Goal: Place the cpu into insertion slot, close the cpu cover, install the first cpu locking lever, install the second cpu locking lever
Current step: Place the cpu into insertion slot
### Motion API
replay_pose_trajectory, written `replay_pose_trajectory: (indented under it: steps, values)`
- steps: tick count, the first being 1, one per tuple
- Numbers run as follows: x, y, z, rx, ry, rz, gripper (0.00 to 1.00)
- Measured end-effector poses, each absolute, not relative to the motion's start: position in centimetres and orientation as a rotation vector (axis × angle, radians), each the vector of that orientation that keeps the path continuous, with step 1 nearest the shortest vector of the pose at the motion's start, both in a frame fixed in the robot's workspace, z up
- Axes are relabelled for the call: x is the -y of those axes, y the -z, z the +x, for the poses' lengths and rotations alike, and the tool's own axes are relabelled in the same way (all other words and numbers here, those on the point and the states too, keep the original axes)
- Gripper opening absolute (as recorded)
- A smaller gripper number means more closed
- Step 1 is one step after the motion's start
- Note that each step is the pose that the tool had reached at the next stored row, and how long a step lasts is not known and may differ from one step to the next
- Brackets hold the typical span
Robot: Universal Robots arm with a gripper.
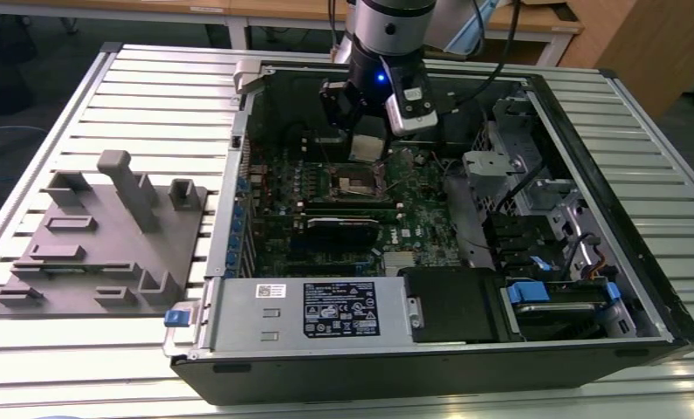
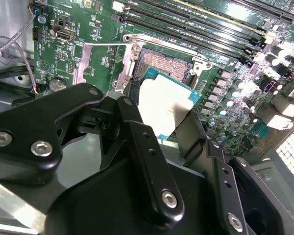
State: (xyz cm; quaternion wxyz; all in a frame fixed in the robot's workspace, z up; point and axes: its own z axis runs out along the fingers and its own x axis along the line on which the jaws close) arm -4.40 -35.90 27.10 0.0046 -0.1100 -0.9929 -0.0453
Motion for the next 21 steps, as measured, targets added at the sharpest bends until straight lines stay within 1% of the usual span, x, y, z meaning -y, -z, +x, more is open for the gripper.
replay_pose_trajectory:
  steps: [21]
  values:
    - [35.9,-27.07,-4.39,3.101,0.142,-0.438,0.54]
